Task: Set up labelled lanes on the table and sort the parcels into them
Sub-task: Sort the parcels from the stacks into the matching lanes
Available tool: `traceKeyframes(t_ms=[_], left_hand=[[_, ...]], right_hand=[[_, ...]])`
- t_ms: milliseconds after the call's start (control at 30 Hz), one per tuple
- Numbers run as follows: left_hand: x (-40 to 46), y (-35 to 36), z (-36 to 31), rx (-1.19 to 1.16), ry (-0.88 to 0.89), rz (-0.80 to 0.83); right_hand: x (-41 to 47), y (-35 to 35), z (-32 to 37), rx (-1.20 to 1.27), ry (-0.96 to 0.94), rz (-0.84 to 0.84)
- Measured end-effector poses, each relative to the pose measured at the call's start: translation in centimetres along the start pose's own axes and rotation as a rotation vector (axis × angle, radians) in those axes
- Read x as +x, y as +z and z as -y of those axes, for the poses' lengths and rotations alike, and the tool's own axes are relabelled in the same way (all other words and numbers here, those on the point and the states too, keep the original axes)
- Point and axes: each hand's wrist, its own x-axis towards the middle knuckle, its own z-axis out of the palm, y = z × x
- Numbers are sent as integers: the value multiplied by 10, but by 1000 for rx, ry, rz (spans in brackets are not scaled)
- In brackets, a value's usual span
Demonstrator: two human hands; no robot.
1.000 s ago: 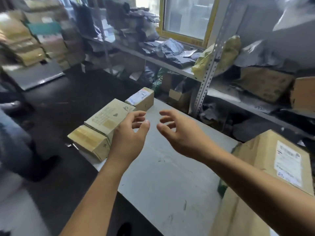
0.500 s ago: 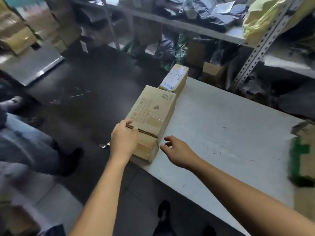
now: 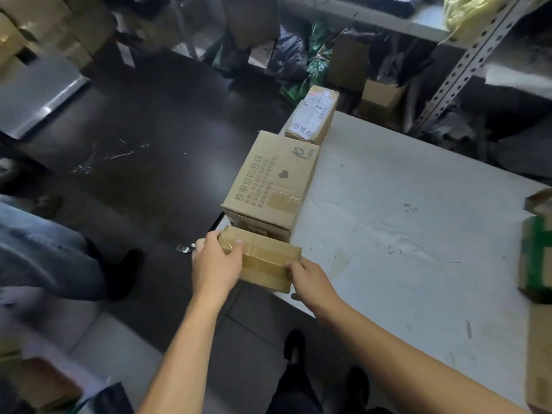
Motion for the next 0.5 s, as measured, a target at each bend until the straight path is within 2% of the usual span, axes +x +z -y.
traceKeyframes(t_ms=[133,300,500], left_hand=[[-33,8,-12,-90,61,-3],[-71,33,-46,-338,57,-1],[-121,69,-90,-481,142,158]], right_hand=[[-27,-21,-24,214,31,-148],[-54,-61,-39,443,-1,-309],[-86,-126,-55,567,-89,-502]])
